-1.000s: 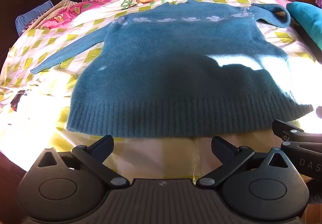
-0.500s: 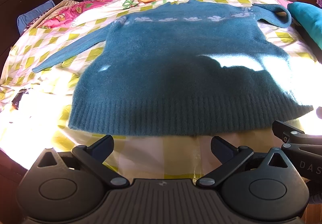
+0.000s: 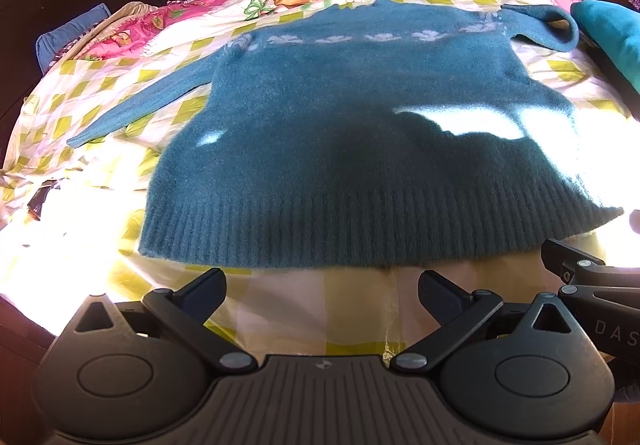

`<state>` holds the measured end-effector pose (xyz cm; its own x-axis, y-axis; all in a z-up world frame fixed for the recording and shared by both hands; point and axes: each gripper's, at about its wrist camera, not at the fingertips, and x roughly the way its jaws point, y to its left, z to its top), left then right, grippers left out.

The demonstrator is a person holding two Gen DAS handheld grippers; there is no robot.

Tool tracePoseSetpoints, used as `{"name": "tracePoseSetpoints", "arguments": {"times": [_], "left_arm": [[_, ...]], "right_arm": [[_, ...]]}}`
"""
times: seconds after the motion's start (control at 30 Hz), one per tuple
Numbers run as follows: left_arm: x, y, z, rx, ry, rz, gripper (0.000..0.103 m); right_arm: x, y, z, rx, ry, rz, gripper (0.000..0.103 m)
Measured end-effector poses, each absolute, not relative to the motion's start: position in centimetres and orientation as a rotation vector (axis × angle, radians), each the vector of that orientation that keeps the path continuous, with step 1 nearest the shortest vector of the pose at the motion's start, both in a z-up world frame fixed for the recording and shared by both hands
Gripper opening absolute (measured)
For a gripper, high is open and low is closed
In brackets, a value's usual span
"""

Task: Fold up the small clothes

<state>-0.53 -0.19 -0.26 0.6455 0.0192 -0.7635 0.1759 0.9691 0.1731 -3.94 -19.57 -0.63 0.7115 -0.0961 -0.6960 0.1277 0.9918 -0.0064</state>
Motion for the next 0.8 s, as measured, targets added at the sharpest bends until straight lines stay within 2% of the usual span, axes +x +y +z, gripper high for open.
{"name": "tracePoseSetpoints", "arguments": {"times": [0.8], "left_arm": [[-0.46, -0.33, -0.35, 0.246, 0.87, -0.087, 0.103]], "right_arm": [[-4.03, -19.45, -0.68, 0.035, 0.767, -0.121, 0.091]]}}
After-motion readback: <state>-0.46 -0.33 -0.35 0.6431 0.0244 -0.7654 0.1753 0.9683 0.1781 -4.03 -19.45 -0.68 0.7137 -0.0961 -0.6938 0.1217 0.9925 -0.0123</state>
